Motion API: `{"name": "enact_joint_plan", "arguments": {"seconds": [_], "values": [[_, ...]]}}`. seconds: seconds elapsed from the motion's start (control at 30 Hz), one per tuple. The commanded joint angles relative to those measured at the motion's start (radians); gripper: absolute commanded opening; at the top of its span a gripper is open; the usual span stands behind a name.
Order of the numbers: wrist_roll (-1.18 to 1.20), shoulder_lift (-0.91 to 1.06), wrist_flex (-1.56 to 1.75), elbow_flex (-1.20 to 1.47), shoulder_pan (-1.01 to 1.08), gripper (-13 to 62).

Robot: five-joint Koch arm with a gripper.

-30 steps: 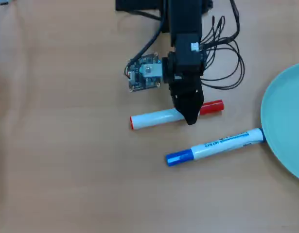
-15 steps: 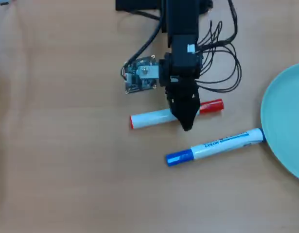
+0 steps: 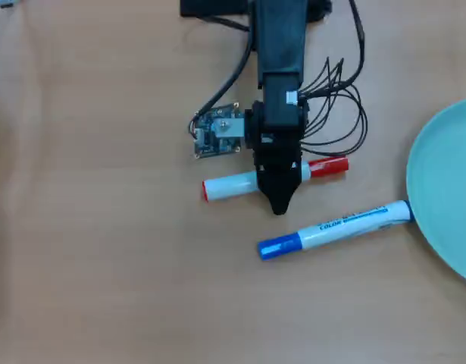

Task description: Pick up the red pen.

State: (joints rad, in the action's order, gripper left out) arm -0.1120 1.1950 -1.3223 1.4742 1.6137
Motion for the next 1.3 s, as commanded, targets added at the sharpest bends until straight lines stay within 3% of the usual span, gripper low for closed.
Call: {"name": "enact_joint_plan", "arguments": {"seconds": [0.0, 0.2, 0.37, 0.77, 1.03, 1.17, 1.27], "values": [[-0.005, 0.009, 0.041, -0.025, 0.015, 54.8], [-0.124, 0.008, 0.04, -0.023, 0.028, 54.0], [-0.158, -0.032, 0.031, -0.026, 0.026, 48.6], [-0.147, -0.04, 0.037, -0.026, 0.018, 16.8], [-0.146, -0.035, 0.034, -0.025, 0.014, 5.2], [-0.129, -0.035, 0.031, -0.02, 0.011, -7.0], [-0.124, -0.035, 0.029, -0.015, 0.006, -7.5]]}}
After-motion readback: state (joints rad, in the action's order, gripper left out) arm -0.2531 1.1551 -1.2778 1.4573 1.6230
